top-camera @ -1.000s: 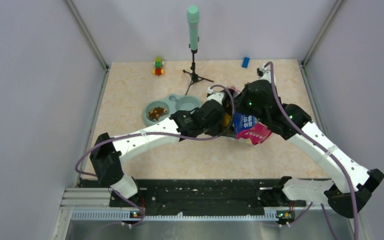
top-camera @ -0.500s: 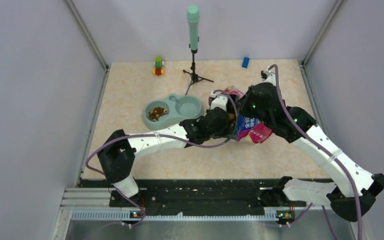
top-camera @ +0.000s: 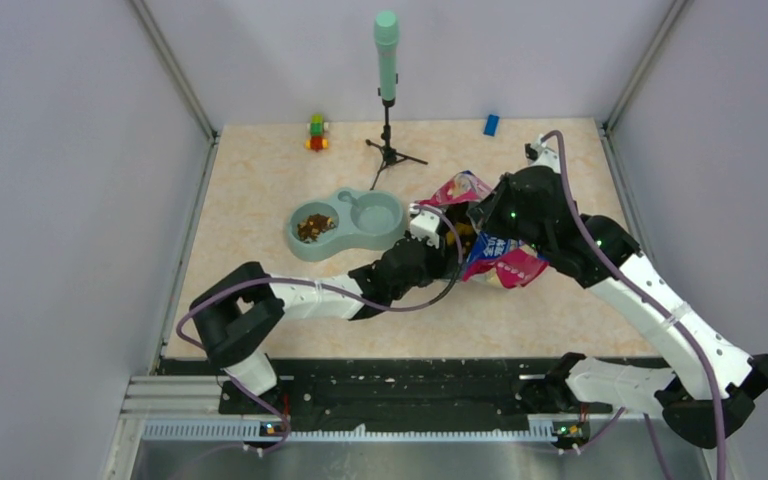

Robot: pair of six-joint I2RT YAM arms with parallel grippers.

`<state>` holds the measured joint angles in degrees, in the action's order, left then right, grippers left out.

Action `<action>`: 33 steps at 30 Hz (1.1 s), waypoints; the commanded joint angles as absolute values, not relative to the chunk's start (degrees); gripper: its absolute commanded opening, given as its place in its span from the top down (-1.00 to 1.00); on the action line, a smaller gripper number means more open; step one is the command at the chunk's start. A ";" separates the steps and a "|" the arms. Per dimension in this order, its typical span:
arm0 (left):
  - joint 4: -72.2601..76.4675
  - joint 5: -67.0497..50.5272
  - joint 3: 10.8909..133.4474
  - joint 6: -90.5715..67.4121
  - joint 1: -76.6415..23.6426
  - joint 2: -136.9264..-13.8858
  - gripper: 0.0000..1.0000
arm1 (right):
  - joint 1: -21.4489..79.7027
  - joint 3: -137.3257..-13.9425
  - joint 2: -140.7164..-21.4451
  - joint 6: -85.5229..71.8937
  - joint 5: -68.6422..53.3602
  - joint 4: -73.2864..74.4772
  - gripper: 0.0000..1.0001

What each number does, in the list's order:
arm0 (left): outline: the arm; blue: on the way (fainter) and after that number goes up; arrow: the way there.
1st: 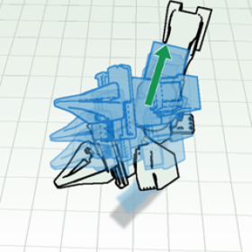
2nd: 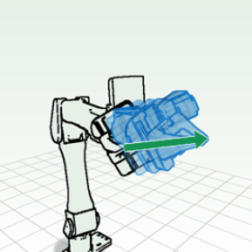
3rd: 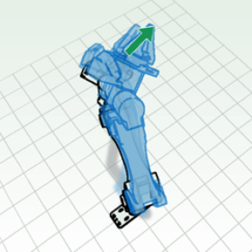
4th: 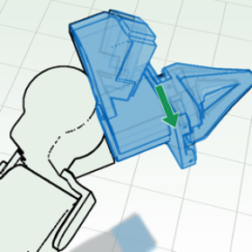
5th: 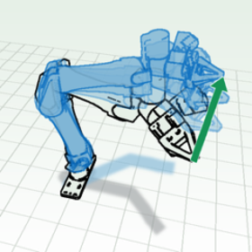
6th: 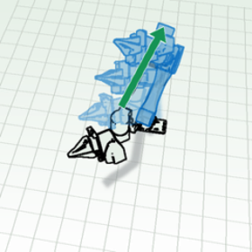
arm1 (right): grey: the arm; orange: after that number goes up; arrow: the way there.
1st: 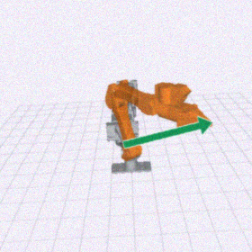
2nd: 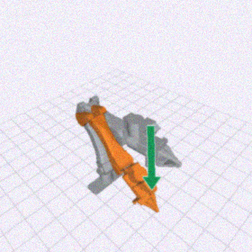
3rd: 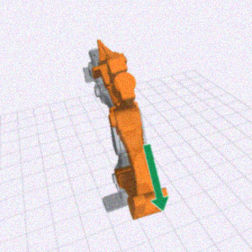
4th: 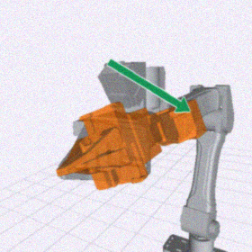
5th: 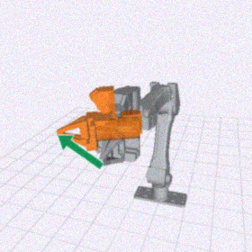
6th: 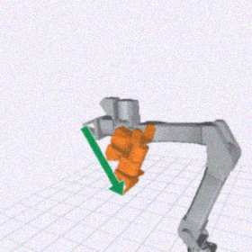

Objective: Serve the pet food

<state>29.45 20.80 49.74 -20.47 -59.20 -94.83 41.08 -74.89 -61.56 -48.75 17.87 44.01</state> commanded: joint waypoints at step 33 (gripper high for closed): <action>29.30 10.99 37.82 -8.71 -61.95 -67.63 1.00 | 35.60 -78.46 -59.32 -47.95 19.25 46.42 1.00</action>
<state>30.50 11.16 38.65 -10.37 -61.36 -70.72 36.38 -75.88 -60.14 -49.06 16.73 45.82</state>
